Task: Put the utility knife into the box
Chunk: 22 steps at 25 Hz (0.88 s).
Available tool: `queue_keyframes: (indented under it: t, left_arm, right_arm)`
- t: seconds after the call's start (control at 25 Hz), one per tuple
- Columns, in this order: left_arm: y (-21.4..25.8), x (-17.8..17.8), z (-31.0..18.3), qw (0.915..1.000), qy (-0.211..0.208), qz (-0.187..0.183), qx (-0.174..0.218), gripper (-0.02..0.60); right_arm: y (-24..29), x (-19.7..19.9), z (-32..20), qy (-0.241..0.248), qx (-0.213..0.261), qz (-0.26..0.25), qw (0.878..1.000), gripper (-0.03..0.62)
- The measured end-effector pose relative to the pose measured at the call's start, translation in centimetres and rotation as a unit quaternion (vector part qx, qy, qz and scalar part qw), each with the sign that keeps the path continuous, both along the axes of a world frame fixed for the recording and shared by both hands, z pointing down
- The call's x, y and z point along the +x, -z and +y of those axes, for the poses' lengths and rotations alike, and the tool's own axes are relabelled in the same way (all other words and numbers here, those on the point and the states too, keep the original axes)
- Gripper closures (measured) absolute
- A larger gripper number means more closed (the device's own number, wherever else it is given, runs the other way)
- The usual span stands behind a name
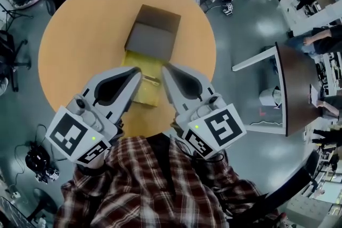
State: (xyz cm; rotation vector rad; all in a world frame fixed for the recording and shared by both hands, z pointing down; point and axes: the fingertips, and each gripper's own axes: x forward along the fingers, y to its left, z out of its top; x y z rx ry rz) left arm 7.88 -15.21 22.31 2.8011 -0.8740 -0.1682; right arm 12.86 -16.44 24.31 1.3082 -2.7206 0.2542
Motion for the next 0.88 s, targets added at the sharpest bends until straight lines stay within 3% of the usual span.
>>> queue_keyframes:
  t: [0.28,0.88]
  left_arm:
    - [-0.1,-1.1,-0.3,1.0000,0.005,0.003,-0.006,0.571]
    - [-0.3,0.1,-0.2,0.9999,-0.002,0.003,-0.013,0.571]
  right_arm:
    - [-0.5,-1.1,-0.7,0.007,-0.008,0.005,1.000,0.582]
    - [-0.8,0.2,-0.7,0.003,-0.018,0.005,1.000,0.582]
